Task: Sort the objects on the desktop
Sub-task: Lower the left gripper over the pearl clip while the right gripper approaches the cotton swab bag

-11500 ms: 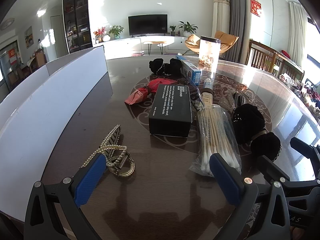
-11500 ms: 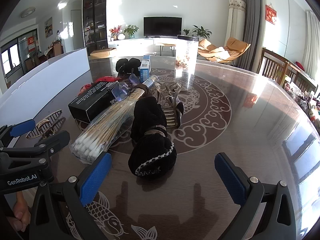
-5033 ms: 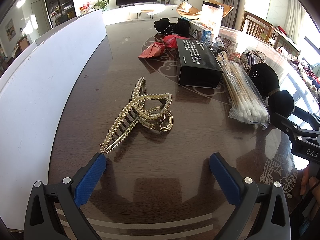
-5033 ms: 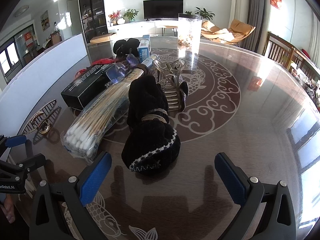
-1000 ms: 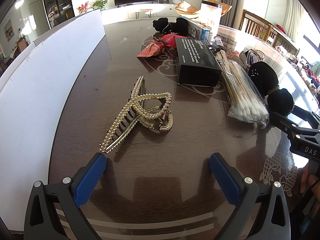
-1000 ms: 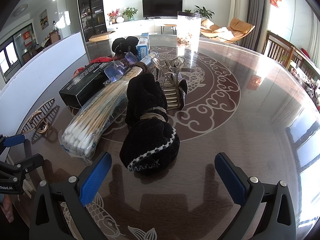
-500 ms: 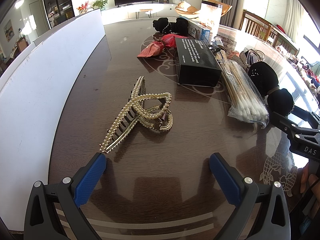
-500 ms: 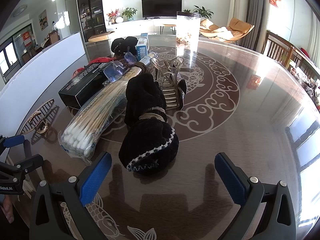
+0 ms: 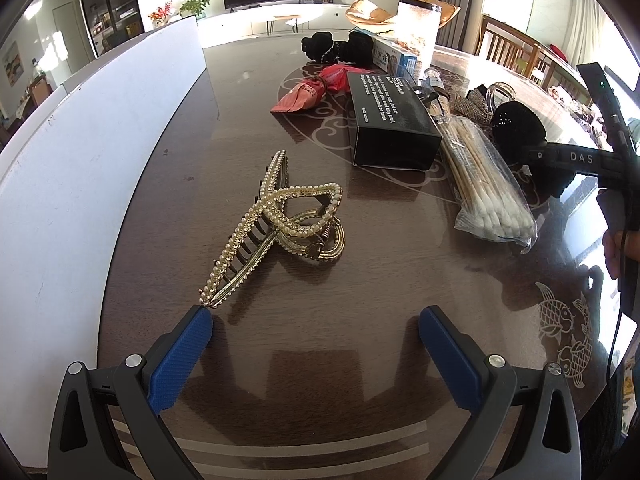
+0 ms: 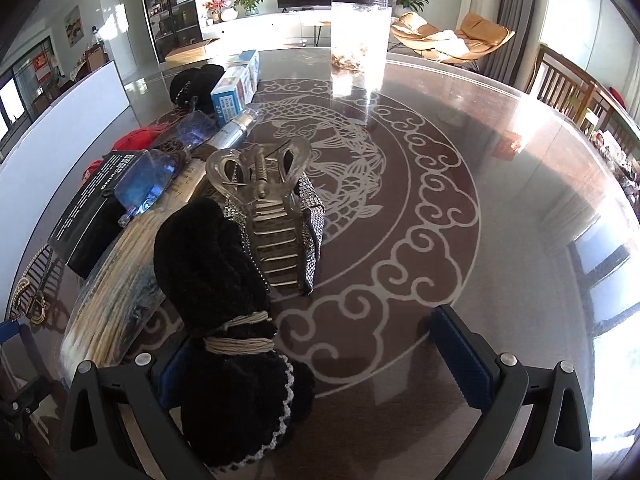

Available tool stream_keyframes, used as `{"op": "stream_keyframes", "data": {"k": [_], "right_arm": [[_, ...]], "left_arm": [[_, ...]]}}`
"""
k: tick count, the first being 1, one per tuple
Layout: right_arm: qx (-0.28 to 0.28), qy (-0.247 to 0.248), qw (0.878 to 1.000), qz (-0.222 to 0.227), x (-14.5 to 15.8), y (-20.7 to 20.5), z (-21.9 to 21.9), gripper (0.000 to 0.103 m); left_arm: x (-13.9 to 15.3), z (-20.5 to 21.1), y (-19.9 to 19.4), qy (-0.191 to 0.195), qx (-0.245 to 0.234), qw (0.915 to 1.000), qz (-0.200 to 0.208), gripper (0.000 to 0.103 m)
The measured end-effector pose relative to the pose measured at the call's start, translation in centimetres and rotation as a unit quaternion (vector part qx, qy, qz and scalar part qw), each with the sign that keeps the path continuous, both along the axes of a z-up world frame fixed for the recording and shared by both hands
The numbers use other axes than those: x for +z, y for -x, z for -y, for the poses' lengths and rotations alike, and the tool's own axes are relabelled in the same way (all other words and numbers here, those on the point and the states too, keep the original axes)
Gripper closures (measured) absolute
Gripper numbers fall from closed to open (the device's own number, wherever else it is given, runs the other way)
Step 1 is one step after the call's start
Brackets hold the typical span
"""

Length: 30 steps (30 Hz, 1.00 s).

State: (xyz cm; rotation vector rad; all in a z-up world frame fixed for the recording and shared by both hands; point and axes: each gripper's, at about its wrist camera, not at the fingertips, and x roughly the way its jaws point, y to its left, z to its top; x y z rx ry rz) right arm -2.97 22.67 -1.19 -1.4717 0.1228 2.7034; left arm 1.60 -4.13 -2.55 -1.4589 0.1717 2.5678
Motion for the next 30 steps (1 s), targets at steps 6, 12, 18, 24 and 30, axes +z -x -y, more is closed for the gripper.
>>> {"op": "stream_keyframes", "data": {"k": [6, 12, 18, 24, 30], "right_arm": [[-0.023, 0.167, 0.985, 0.024, 1.0, -3.8, -1.7, 0.000], [0.048, 0.192, 0.980, 0.011, 1.5, -6.9, 4.3, 0.000], [0.082, 0.109, 0.991, -0.003, 0.9, -4.2, 10.0, 0.000], [0.079, 0.035, 0.996, 0.004, 0.7, -1.6, 13.0, 0.000], [0.110, -0.021, 0.993, -0.021, -0.3, -1.8, 12.7, 0.000]], "left_arm": [[0.1, 0.2, 0.2, 0.001, 0.003, 1.0000, 0.006, 0.000], [0.1, 1.5, 0.6, 0.001, 0.031, 0.9995, 0.008, 0.000], [0.1, 2.3, 0.6, 0.001, 0.043, 0.9991, 0.002, 0.000], [0.1, 2.2, 1.3, 0.002, 0.038, 0.9993, 0.006, 0.000], [0.2, 1.6, 4.8, 0.005, -0.002, 0.9998, 0.020, 0.000]]}}
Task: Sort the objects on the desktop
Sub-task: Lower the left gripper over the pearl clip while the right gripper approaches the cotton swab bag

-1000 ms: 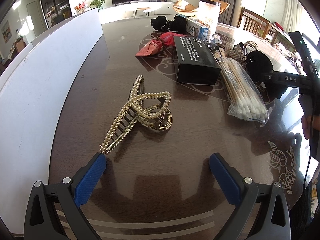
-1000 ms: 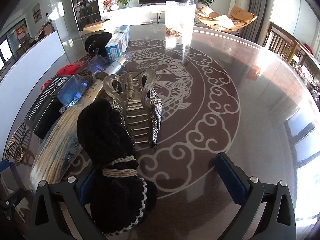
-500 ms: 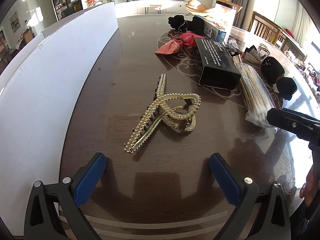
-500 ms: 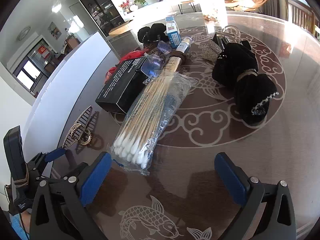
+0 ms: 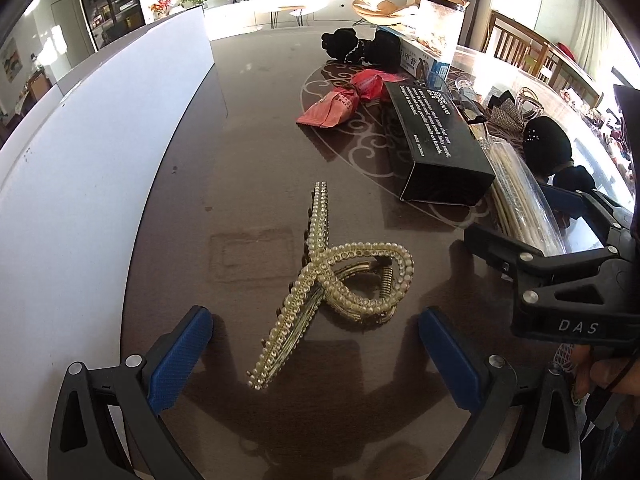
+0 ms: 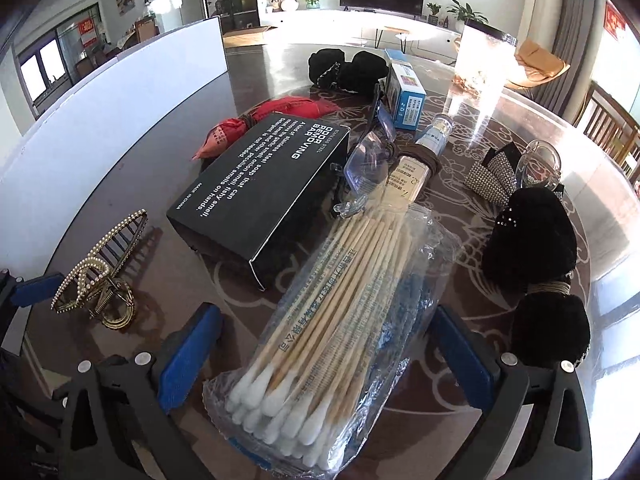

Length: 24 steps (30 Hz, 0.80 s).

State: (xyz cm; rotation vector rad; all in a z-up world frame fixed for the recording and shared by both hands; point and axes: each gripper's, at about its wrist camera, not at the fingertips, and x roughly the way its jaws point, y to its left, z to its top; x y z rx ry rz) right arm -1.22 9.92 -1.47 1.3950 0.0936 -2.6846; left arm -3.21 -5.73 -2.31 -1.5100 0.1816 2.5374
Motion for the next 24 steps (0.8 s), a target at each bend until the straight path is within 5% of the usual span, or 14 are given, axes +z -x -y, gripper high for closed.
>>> {"op": "stream_keyframes", "data": {"k": [8, 24], "right_arm": [[0.003, 0.001, 1.000, 0.000, 0.0, 0.5, -0.1, 0.000], [-0.009, 0.004, 1.000, -0.003, 0.2, 0.0, 0.0, 0.000]], "left_arm": [[-0.2, 0.0, 0.7, -0.008, -0.011, 0.9994, -0.032, 0.000], [-0.8, -0.4, 3.3, -0.007, -0.079, 0.9967, -0.015, 0.000]]}}
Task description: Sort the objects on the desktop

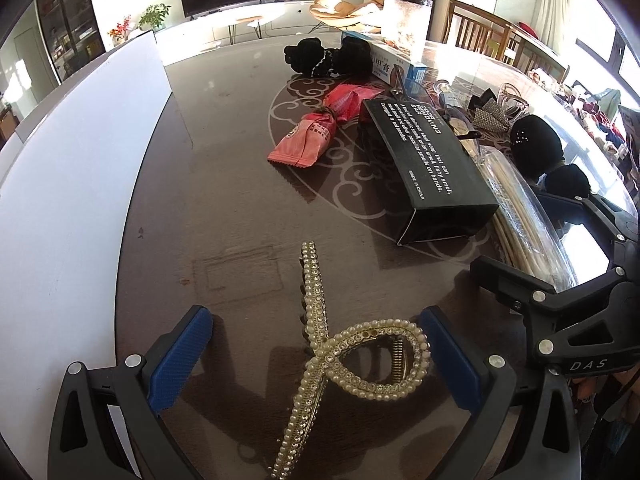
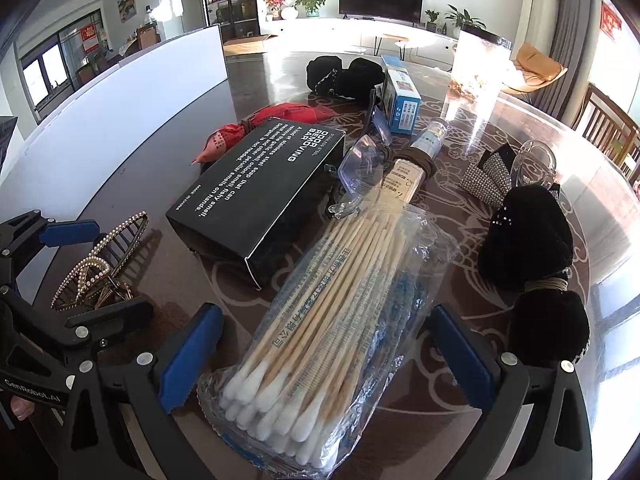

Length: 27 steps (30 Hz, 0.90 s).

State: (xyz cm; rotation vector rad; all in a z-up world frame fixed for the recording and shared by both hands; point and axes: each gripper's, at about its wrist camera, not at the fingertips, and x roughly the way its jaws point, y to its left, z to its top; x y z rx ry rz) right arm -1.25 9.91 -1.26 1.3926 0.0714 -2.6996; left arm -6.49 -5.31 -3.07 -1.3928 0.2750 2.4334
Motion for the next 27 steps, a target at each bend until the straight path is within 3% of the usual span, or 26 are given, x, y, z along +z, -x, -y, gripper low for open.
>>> {"op": "stream_keyframes", "data": {"k": [4, 8, 12, 27], "right_arm": [[-0.007, 0.000, 1.000, 0.000, 0.0, 0.0, -0.2, 0.000], [-0.012, 0.001, 1.000, 0.000, 0.0, 0.1, -0.3, 0.000], [-0.023, 0.006, 1.000, -0.001, 0.0, 0.2, -0.7, 0.000], [-0.023, 0.002, 1.000, 0.000, -0.2, 0.5, -0.6, 0.000]], "left_arm": [[-0.2, 0.3, -0.5, -0.013, -0.009, 0.9993, -0.032, 0.000], [-0.1, 0.1, 0.4, -0.014, -0.025, 0.9990, -0.034, 0.000], [-0.1, 0.7, 1.9, -0.015, -0.001, 0.9991, -0.039, 0.000], [-0.2, 0.8, 1.9, -0.016, 0.001, 0.9990, -0.042, 0.000]]}}
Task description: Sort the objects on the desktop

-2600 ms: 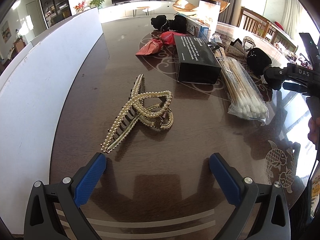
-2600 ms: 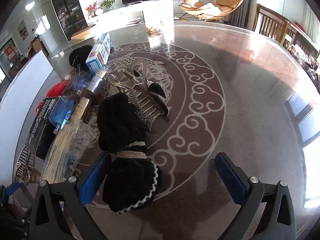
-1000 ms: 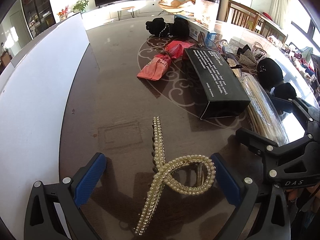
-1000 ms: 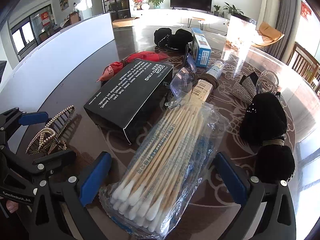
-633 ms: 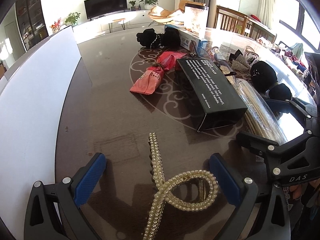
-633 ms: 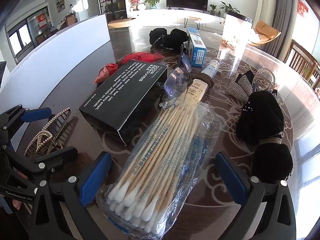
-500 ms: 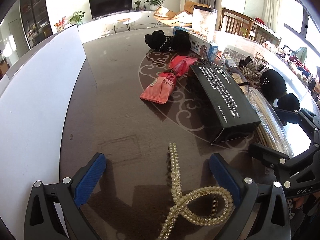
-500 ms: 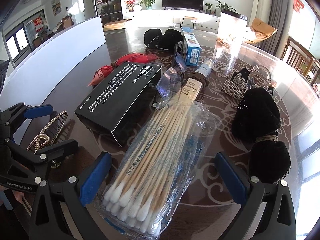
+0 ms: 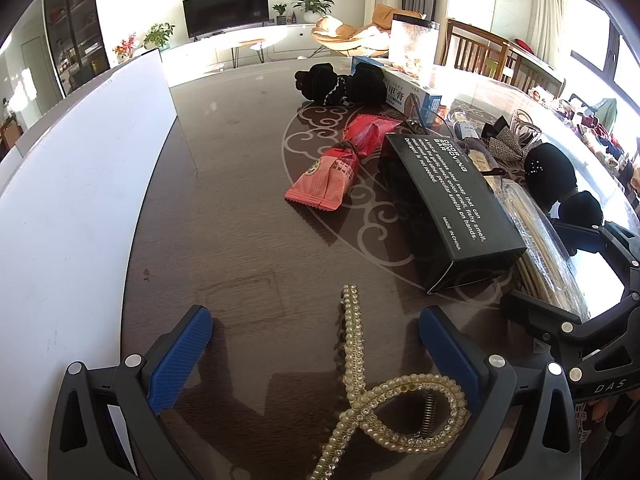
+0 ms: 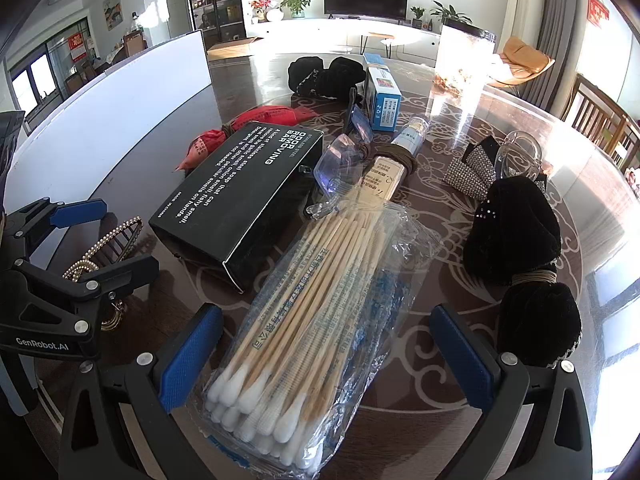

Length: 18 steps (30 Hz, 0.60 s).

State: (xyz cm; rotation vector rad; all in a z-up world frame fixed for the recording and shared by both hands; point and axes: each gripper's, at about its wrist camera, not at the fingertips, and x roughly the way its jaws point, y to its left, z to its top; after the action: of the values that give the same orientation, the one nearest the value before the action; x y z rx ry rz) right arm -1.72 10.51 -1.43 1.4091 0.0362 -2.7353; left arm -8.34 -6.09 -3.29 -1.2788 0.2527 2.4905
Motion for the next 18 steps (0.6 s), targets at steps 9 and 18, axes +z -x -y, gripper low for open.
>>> {"op": "stream_keyframes", "data": {"k": [9, 18], "right_arm": [[0.001, 0.000, 1.000, 0.000, -0.03, 0.02, 0.01, 0.000], [0.001, 0.000, 1.000, -0.002, -0.09, -0.05, 0.05, 0.000]], "left_arm": [[-0.01, -0.01, 0.01, 0.000, 0.000, 1.0000, 0.000, 0.000], [-0.01, -0.01, 0.01, 0.000, -0.001, 1.0000, 0.000, 0.000]]}}
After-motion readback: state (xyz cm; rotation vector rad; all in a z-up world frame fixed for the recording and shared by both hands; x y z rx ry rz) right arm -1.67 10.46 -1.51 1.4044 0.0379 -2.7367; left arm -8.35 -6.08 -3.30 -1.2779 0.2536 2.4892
